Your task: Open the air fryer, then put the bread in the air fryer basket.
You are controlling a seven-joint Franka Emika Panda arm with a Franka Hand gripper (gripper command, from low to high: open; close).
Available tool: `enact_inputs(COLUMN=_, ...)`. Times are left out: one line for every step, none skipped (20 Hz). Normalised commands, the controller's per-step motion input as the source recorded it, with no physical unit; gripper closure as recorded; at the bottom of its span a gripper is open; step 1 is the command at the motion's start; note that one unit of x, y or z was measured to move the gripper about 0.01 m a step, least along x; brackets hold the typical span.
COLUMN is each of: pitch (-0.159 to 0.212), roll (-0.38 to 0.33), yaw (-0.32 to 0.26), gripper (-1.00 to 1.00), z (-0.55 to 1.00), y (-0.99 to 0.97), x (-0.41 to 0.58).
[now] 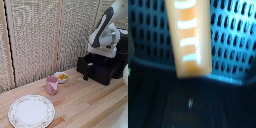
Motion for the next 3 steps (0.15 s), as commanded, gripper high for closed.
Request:
enact_inputs(pitch=0.014, roll=0.000, yaw=-0.190, gripper=-1.00, z=0.69, y=0.31, x=0.157)
enact_inputs(pitch=0.003, roll=0.000, yaw=-0.247, gripper=-1.00, z=0.66, y=0.19, x=0.109)
enact_inputs(pitch=0.026, roll=0.000, yaw=-0.267, gripper=-1.00, z=0.63, y=0.08, x=0.126)
